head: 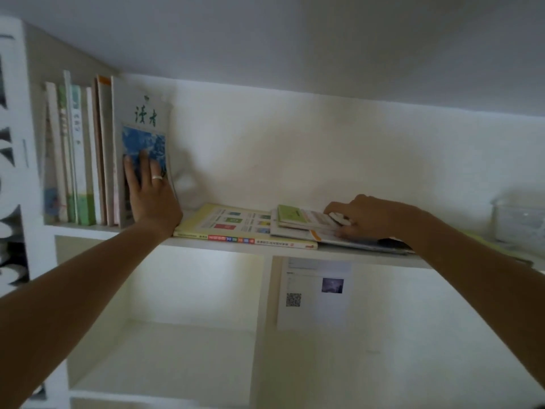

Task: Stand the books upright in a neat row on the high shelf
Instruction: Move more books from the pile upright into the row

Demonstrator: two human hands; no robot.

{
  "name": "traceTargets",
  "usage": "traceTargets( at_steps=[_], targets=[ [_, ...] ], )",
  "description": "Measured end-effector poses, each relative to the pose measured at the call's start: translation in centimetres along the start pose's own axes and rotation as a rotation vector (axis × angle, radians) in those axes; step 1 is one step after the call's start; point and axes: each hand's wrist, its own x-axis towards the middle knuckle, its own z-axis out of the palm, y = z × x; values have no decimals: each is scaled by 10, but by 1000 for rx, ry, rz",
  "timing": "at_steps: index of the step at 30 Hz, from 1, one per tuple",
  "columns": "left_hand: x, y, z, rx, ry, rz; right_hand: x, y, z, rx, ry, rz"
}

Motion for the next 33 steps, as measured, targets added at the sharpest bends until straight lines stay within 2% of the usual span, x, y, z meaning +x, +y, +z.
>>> traceTargets(
  at_steps=[8,12,16,18,20,23,26,29,33],
  targets=[
    [-1,-2,-2,53,-48,11,13,-19,-8,-181,-1,-17],
    [0,-2,-1,54,-69,10,11,-28,9,-357,232,23],
    [0,-2,2,38,-78,0,3,-10,31,-264,359,33],
    [0,-2,2,24,-70,-1,0,0,35,-196,340,-37],
    [0,-3,2,4,-52,-4,1,3,32,-154,312,-23],
    [0,-4,3,-58,-21,-12,5,-9,18,-286,249,124],
    [0,-5,2,-137,23,1,8,-29,10,-373,243,145],
    [3,-7,3,-264,90,7,20,-57,-13,-300,389,125],
    [6,-10,7,-538,321,-16,58,-126,-56,9,684,63]
  ],
)
